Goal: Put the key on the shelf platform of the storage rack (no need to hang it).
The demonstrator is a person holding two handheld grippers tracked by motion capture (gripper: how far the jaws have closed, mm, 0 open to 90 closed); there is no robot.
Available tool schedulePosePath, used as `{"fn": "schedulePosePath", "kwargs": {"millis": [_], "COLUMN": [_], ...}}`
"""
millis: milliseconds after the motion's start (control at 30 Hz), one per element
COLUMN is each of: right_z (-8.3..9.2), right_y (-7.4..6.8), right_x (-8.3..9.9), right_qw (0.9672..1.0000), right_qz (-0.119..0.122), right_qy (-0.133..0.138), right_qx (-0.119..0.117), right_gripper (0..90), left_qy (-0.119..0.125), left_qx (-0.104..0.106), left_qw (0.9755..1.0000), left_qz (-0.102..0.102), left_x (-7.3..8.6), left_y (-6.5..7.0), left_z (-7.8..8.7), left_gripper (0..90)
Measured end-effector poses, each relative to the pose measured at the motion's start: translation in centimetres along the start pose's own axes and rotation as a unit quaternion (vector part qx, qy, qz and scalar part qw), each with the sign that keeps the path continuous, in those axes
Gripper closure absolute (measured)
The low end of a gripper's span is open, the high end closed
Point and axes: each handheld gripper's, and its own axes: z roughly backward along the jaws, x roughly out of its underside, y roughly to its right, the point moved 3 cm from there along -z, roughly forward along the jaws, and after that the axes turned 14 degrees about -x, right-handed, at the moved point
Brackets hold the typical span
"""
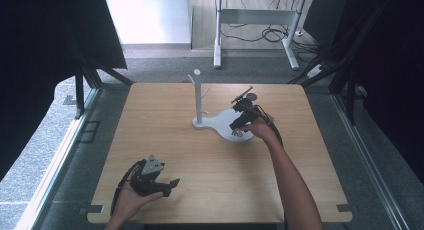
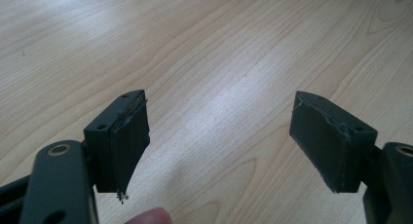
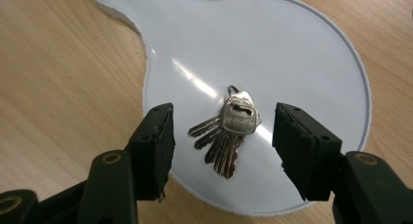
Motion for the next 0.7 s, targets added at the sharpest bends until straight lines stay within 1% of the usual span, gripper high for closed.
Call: {"fn": "schedulePosePath", "kwargs": {"millis": [200,367,467,567,633,700], "right_z": [1.5,3.0,3.8,4.5,4.8,5.0], "right_y": [-1.0,-1.8,-2.0,-2.1,-2.2,-2.1], "right_x": [1.4,3.5,5.0,6.7,7.8,9.2], "right_qw": [0.9997,0.9985,0.9980,0.9974,0.9972,0.9978], "right_qz": [0.016,0.032,0.033,0.028,0.027,0.019], "right_qy": [0.016,0.037,0.049,0.062,0.064,0.060], "right_qx": [-0.013,-0.024,-0.024,-0.026,-0.025,-0.022], "right_gripper": [42.1,42.8,43.0,43.4,43.5,43.5], "left_qy": [-0.002,-0.004,-0.003,-0.005,-0.007,-0.008], "left_qx": [-0.001,0.001,0.002,0.002,0.003,0.003], "left_qw": [1.0000,1.0000,1.0000,1.0000,0.9999,0.9999], "left_qz": [-0.001,-0.004,-0.007,-0.007,-0.007,-0.011], "left_x": [0.3,0.3,0.3,0.4,0.4,0.4], "left_y": [0.2,0.5,0.7,0.8,0.8,0.8], "left_z": [0.1,0.1,0.1,0.1,0.0,0.0], "left_gripper": [22.6,22.5,22.5,22.5,22.5,22.5]}}
